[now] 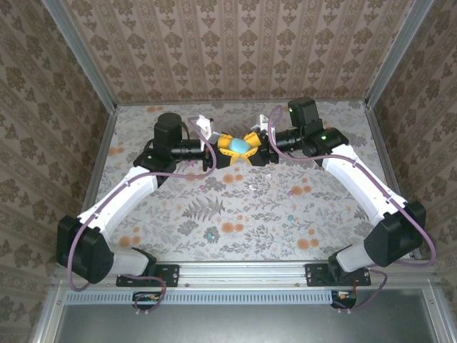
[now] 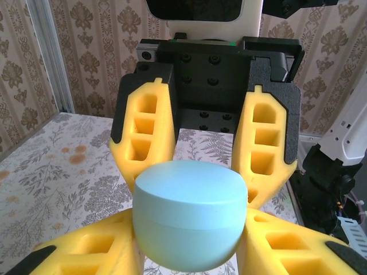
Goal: Insert the wireless bluetooth earbuds into the charging case
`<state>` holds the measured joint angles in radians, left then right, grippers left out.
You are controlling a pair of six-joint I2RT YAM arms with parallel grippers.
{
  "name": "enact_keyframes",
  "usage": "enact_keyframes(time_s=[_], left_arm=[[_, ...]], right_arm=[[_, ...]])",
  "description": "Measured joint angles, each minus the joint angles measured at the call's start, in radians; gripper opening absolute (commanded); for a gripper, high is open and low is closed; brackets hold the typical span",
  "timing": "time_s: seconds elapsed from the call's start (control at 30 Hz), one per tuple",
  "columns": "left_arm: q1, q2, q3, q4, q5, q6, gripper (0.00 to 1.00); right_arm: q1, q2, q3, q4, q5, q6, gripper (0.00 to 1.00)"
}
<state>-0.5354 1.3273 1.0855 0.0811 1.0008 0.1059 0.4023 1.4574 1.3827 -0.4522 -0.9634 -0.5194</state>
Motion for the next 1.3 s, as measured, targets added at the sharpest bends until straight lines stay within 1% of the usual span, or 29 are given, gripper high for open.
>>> enact_keyframes(time_s=[0.03,0.07,0.17,0.23,0.4,0.53,0.63,0.8,0.87,1.03,1.3], left_arm=[[0.0,0.0,0.0,0.0,-0.003,0.0,0.4],[0.0,0.0,0.0,0.001,-0.004,-0.001,0.4],[-0.005,0.0,-0.005,0.031,-0.011,-0.02,0.4],[-0.007,-0.001,-0.015,0.072,-0.022,-0.041,0.4],[-0.007,-0.001,-0.061,0.195,-0.069,-0.121,0.38],[-0.007,-0.001,-0.097,0.304,-0.108,-0.199,0.38],[-0.007,-0.001,-0.119,0.388,-0.136,-0.258,0.38],[-0.008,-0.001,-0.161,0.532,-0.177,-0.346,0.38],[-0.008,-0.001,-0.182,0.587,-0.192,-0.378,0.38],[-0.019,-0.001,-0.204,0.674,-0.214,-0.422,0.38],[-0.039,-0.001,-0.222,0.734,-0.245,-0.455,0.38]], right_arm=[[0.001,-0.002,-0.002,0.001,0.009,0.003,0.49],[0.001,-0.006,-0.006,0.001,0.018,0.008,0.54],[0.001,-0.023,-0.023,0.014,0.051,0.027,0.56],[0.0,-0.036,-0.035,0.024,0.071,0.037,0.61],[-0.014,-0.113,-0.095,0.084,0.117,0.12,0.65],[-0.027,-0.179,-0.128,0.157,0.141,0.234,0.68],[-0.031,-0.211,-0.129,0.2,0.187,0.344,0.69],[-0.042,-0.225,-0.128,0.232,0.245,0.536,0.74],[-0.045,-0.225,-0.128,0.238,0.247,0.606,0.74],[-0.045,-0.195,-0.104,0.245,0.24,0.721,0.74],[-0.038,-0.123,-0.071,0.264,0.197,0.791,0.71]])
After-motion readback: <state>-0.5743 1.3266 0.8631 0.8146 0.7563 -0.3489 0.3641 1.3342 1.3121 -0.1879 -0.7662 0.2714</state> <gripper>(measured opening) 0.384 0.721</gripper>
